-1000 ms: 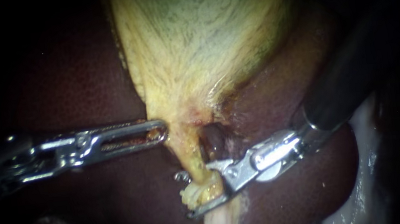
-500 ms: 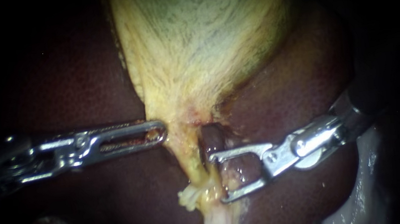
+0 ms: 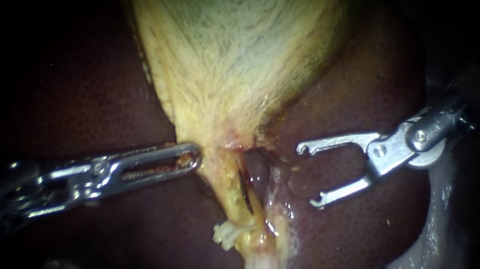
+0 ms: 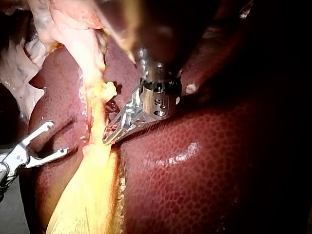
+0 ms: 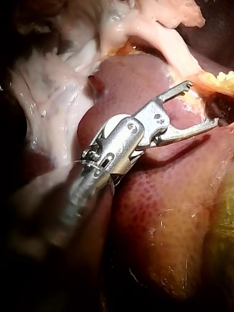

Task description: Going back second clip left tube

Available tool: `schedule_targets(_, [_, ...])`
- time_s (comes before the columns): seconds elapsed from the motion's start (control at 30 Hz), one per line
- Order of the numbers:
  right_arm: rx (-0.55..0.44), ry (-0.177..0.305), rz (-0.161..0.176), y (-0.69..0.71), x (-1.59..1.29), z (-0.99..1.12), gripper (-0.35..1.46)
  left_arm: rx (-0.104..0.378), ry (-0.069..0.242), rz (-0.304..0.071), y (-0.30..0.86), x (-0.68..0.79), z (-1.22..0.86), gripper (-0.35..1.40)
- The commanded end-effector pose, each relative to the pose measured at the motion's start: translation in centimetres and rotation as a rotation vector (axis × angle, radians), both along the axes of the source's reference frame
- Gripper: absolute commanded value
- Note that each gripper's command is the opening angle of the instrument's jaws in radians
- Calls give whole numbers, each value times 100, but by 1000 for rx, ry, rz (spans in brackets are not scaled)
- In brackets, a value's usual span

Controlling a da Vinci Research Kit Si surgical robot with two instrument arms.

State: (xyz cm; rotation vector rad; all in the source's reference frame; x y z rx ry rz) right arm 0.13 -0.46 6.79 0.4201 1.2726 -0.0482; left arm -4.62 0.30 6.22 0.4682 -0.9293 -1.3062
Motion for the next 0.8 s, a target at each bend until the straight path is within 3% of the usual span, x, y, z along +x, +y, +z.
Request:
schedule_targets(0.03, [0, -1, 0, -1, 1, 0, 60, 1, 7, 0, 0, -2, 2, -35])
schedule_targets(0.37, [-5, 1, -2, -1, -1, -1, 60, 13, 2, 18, -6, -36, 19, -35])
schedule_targets(0.8, [-5, 1, -2, -1, -2, 0, 60, 15, 6, 23, -7, -39, 22, -35])
